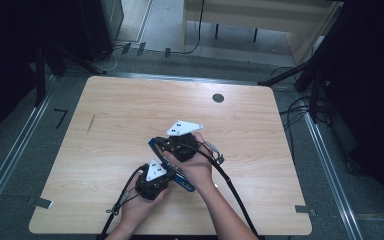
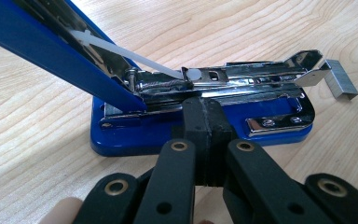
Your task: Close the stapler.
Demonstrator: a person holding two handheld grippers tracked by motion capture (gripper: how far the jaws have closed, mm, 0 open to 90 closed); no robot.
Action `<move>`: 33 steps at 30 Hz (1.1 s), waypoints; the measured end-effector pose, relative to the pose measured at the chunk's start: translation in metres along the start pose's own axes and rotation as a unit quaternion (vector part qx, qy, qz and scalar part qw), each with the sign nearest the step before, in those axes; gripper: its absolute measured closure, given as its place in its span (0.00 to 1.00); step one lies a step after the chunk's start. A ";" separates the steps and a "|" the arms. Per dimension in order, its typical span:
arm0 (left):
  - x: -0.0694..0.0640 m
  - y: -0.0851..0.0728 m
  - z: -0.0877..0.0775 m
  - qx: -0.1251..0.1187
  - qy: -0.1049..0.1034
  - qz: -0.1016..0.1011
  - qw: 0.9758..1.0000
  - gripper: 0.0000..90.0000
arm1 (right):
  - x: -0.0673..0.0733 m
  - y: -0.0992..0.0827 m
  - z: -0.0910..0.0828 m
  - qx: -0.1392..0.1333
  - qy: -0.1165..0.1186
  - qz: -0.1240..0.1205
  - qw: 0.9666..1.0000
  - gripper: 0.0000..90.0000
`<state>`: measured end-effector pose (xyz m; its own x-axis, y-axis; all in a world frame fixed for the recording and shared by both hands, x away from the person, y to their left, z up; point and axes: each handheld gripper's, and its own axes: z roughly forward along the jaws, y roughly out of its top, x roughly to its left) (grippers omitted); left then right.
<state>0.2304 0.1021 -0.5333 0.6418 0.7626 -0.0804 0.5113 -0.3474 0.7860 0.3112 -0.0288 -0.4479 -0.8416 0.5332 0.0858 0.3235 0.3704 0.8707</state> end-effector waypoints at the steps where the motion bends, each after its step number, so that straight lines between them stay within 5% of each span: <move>1: 0.000 0.000 0.000 0.000 0.000 0.000 1.000 1.00 | 0.000 0.000 0.002 0.000 0.002 -0.002 1.000 1.00; 28: 0.000 0.000 0.000 0.000 0.000 -0.001 1.000 1.00 | -0.004 -0.004 0.027 0.015 0.011 -0.001 1.000 1.00; 33: 0.000 0.000 0.000 0.001 -0.001 -0.001 1.000 1.00 | -0.004 -0.010 0.033 0.035 0.007 -0.004 0.999 1.00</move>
<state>0.2304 0.1022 -0.5333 0.6419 0.7624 -0.0819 0.5126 -0.3472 0.7853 0.3255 -0.0091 -0.4725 -0.8504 0.5190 0.0864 0.3459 0.4277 0.8351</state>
